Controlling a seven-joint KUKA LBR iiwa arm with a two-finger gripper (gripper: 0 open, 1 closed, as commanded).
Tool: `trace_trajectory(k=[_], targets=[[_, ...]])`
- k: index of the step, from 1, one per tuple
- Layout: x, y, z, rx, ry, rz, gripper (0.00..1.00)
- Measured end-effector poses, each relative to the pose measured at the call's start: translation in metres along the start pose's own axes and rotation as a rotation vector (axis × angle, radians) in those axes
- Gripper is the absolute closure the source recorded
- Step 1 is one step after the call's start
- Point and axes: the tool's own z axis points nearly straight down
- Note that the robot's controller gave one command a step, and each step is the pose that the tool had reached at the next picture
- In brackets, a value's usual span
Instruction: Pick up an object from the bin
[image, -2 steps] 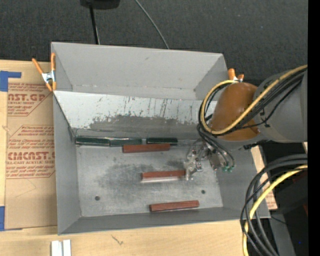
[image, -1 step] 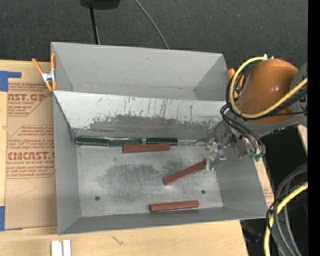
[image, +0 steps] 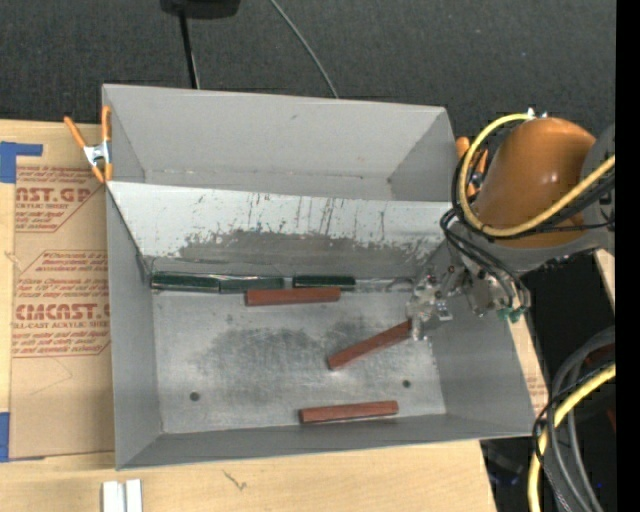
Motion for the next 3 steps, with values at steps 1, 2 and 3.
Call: trace_trajectory(k=[1, 2, 3], targets=[[-0.017, 0.032, 0.020, 0.001, -0.002, 0.012, 1.00], [-0.049, 0.054, 0.026, -0.003, 0.001, 0.124, 1.00], [-0.036, 0.083, -0.042, 0.000, 0.000, 0.117, 1.00]])
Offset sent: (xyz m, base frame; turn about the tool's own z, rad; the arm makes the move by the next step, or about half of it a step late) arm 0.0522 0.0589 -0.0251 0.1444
